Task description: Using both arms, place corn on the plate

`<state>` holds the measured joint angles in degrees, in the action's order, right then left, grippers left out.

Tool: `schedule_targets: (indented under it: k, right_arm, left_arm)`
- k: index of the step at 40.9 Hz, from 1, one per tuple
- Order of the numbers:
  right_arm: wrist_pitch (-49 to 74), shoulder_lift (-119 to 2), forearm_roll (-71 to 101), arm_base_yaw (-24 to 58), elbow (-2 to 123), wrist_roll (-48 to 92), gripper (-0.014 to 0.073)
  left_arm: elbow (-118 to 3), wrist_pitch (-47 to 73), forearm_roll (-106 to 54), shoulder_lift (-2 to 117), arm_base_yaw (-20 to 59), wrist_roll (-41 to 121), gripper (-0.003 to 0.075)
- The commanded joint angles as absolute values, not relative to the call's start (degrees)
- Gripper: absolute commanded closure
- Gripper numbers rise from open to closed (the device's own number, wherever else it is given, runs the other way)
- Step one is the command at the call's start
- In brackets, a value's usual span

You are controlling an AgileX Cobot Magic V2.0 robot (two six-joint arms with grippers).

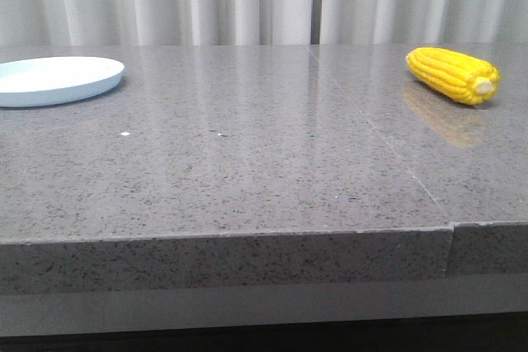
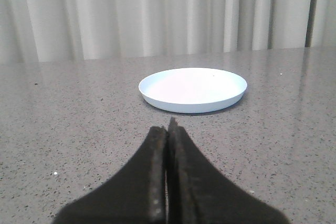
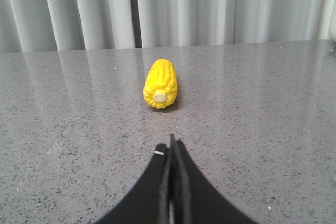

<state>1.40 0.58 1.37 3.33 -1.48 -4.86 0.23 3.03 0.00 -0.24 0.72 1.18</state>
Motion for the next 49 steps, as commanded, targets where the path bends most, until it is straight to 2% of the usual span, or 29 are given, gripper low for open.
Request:
schedule_targets:
  k: [1,16,26,38,49]
  right_arm:
    - [-3.6,1.2,1.6,2.9,-0.6,-4.3,0.066]
    - [-5.0,1.2,1.6,2.9,-0.6,-4.3,0.066]
    - [-2.8,1.2,1.6,2.9,2.3,-4.3,0.066]
    - [8.8,-1.2,1.5,2.9,18.9,-4.3,0.066]
    - [17.9,-12.1,1.5,2.9,34.7,-4.3,0.066]
  left_arm:
    - [0.5,-1.6,0.0,-1.4,1.1,0.6,0.074]
    - [0.5,-1.8,0.0,-1.4,1.1,0.6,0.074]
    - [-1.6,-7.7,0.0,-1.4,1.1,0.6,0.074]
    - [-18.2,-3.7,0.0,-1.1,1.1,0.6,0.074]
    - [-35.6,11.1,0.0,6.4,1.1,0.6,0.074]
